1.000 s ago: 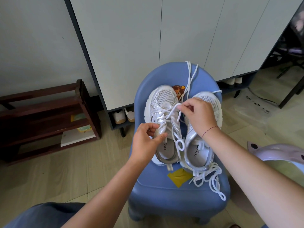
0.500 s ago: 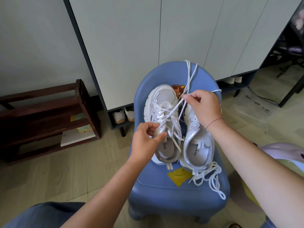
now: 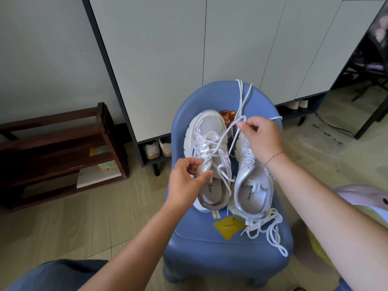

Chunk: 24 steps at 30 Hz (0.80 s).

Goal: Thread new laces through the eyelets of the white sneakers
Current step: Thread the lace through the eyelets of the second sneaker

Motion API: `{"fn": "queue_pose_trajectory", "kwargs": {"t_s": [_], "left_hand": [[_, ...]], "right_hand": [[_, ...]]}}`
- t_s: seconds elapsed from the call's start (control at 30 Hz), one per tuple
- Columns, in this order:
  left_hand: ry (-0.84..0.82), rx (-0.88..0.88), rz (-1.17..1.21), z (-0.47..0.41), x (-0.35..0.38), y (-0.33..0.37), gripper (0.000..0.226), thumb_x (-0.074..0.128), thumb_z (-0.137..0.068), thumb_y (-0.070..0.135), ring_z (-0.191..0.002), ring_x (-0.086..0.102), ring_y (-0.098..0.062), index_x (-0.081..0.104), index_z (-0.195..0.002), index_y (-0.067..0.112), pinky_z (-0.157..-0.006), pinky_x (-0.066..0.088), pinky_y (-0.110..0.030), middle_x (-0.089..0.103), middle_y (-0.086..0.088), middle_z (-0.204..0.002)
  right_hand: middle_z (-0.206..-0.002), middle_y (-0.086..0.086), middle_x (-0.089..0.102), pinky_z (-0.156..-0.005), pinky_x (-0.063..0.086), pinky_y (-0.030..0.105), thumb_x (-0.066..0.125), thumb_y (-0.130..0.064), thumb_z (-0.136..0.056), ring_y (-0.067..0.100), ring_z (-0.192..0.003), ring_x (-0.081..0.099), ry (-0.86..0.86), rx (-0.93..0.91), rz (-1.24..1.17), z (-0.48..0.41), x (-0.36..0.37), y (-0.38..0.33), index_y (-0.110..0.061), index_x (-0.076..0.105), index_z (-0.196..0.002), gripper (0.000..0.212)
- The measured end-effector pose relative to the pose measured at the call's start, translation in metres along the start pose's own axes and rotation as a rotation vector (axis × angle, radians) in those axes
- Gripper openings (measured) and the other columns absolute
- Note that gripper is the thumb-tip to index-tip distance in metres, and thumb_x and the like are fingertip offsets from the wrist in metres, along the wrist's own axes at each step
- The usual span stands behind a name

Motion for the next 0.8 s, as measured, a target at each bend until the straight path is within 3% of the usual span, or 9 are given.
{"fn": "queue_pose_trajectory", "kwargs": {"t_s": [0.07, 0.17, 0.27, 0.33, 0.47, 0.6, 0.67, 0.73, 0.8], "left_hand": [[-0.004, 0.001, -0.009, -0.001, 0.000, 0.000, 0.032, 0.081, -0.075, 0.023, -0.080, 0.055, -0.006, 0.063, -0.101, 0.018, -0.068, 0.045, -0.010, 0.063, -0.003, -0.100], [0.001, -0.001, -0.011, -0.001, 0.001, 0.000, 0.032, 0.081, -0.075, 0.022, -0.079, 0.054, -0.005, 0.063, -0.100, 0.018, -0.066, 0.043, -0.008, 0.063, -0.003, -0.100], [-0.002, -0.006, -0.001, -0.001, 0.002, 0.001, 0.033, 0.082, -0.074, 0.022, -0.077, 0.054, -0.003, 0.064, -0.101, 0.017, -0.066, 0.043, -0.008, 0.063, -0.002, -0.100], [-0.003, -0.007, 0.001, 0.000, 0.002, 0.001, 0.033, 0.082, -0.074, 0.022, -0.077, 0.054, -0.003, 0.064, -0.101, 0.016, -0.065, 0.043, -0.008, 0.063, -0.002, -0.100], [0.006, -0.006, -0.004, 0.000, 0.001, 0.000, 0.034, 0.082, -0.073, 0.022, -0.078, 0.054, -0.004, 0.064, -0.102, 0.017, -0.066, 0.044, -0.009, 0.063, -0.001, -0.100], [0.000, -0.010, -0.004, 0.000, 0.001, 0.000, 0.033, 0.082, -0.074, 0.023, -0.078, 0.054, -0.003, 0.064, -0.101, 0.019, -0.067, 0.044, -0.009, 0.063, -0.001, -0.100], [-0.002, -0.010, -0.005, -0.001, 0.001, 0.001, 0.032, 0.082, -0.074, 0.023, -0.077, 0.054, -0.003, 0.063, -0.100, 0.019, -0.066, 0.043, -0.008, 0.063, -0.002, -0.099], [-0.002, -0.009, -0.003, -0.001, 0.001, 0.001, 0.032, 0.082, -0.074, 0.023, -0.077, 0.054, -0.003, 0.063, -0.100, 0.019, -0.065, 0.043, -0.008, 0.063, -0.002, -0.099], [-0.003, -0.009, 0.000, -0.001, 0.002, 0.001, 0.032, 0.082, -0.074, 0.022, -0.077, 0.054, -0.004, 0.063, -0.100, 0.018, -0.065, 0.044, -0.008, 0.062, -0.002, -0.099]], "right_hand": [[-0.049, -0.007, 0.033, -0.045, 0.024, 0.017, 0.059, -0.027, -0.092, 0.010, -0.049, 0.028, 0.029, 0.011, -0.038, -0.005, -0.006, -0.005, -0.021, 0.042, -0.052, 0.043], [-0.048, -0.007, 0.033, -0.047, 0.025, 0.020, 0.060, -0.033, -0.090, 0.008, -0.046, 0.029, -0.121, 0.024, -0.003, 0.010, 0.000, -0.002, -0.017, 0.046, -0.055, 0.041], [-0.058, -0.003, 0.054, -0.056, 0.040, 0.028, 0.064, -0.041, -0.085, 0.012, -0.055, 0.048, -0.286, 0.049, 0.080, 0.032, 0.012, 0.009, -0.013, 0.066, -0.074, 0.030], [-0.063, 0.001, 0.059, -0.062, 0.044, 0.032, 0.068, -0.037, -0.083, 0.019, -0.064, 0.054, -0.266, 0.007, 0.124, 0.038, 0.016, 0.014, -0.007, 0.068, -0.077, 0.030], [-0.063, -0.005, 0.048, -0.062, 0.033, 0.029, 0.065, -0.029, -0.087, 0.018, -0.064, 0.047, -0.179, -0.075, 0.205, 0.028, 0.014, 0.006, -0.006, 0.063, -0.075, 0.027], [-0.057, -0.007, 0.044, -0.054, 0.030, 0.026, 0.059, -0.023, -0.091, 0.011, -0.055, 0.038, 0.030, -0.013, 0.008, 0.000, -0.004, -0.004, -0.007, 0.059, -0.074, 0.024], [-0.055, -0.007, 0.043, -0.048, 0.028, 0.015, 0.057, -0.022, -0.092, 0.005, -0.051, 0.035, 0.118, -0.012, -0.046, -0.005, -0.010, -0.006, -0.009, 0.055, -0.068, 0.028], [-0.052, -0.009, 0.039, -0.046, 0.027, 0.013, 0.058, -0.025, -0.092, 0.003, -0.047, 0.035, 0.102, -0.016, -0.072, 0.001, -0.008, -0.005, -0.017, 0.049, -0.059, 0.035], [-0.050, -0.009, 0.038, -0.048, 0.027, 0.014, 0.059, -0.034, -0.091, 0.001, -0.046, 0.038, -0.046, 0.006, -0.038, 0.014, 0.002, 0.001, -0.023, 0.049, -0.058, 0.036]]}}
Point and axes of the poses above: each hand's wrist, its own z-axis away from the middle knuckle, its own x-axis out of the palm, y = z × x, the point moved 1 cm from there along -z, towards the middle knuckle
